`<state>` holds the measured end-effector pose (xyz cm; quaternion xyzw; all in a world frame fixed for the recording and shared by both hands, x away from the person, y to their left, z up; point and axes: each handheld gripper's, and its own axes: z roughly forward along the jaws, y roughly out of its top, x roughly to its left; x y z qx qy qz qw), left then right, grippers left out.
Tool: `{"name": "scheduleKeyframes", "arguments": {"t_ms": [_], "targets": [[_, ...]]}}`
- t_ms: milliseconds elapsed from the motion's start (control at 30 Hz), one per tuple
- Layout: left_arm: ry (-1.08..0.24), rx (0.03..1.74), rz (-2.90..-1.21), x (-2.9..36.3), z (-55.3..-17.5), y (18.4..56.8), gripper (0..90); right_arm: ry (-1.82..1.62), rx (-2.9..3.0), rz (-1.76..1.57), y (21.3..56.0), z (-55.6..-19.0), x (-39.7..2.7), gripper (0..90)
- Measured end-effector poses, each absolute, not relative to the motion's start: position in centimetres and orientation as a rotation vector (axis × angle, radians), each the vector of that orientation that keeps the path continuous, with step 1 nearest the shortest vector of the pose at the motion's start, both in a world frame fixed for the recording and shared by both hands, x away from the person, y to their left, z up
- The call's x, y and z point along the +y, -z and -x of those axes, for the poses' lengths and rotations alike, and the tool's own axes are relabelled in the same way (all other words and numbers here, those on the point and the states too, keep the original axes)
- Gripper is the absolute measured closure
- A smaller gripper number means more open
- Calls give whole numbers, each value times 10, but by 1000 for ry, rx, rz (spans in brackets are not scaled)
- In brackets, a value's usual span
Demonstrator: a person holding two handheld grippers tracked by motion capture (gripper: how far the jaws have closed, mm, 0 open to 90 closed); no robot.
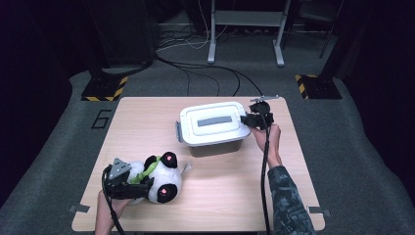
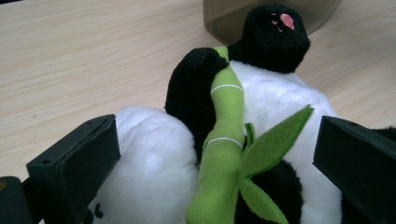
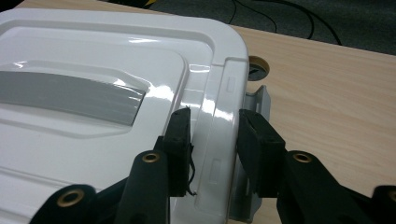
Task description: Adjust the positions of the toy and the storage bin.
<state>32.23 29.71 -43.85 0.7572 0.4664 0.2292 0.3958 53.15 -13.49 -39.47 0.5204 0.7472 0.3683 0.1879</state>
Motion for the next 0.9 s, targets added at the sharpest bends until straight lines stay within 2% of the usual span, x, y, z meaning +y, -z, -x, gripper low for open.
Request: {"name": "scheduleKeyframes", "arguments": {"t_ms": [700, 767, 900], "targets": [[-590, 1165, -1922, 292, -319, 433, 3, -1031, 2074, -1514, 394, -507, -155, 627], [-590, 1165, -1921, 292, -318, 432, 3, -1039, 2054, -1513, 396, -507, -158, 532], [-588, 1166, -1916, 294, -318, 433, 0, -1062, 1988, -1534, 396, -507, -168, 404]]}}
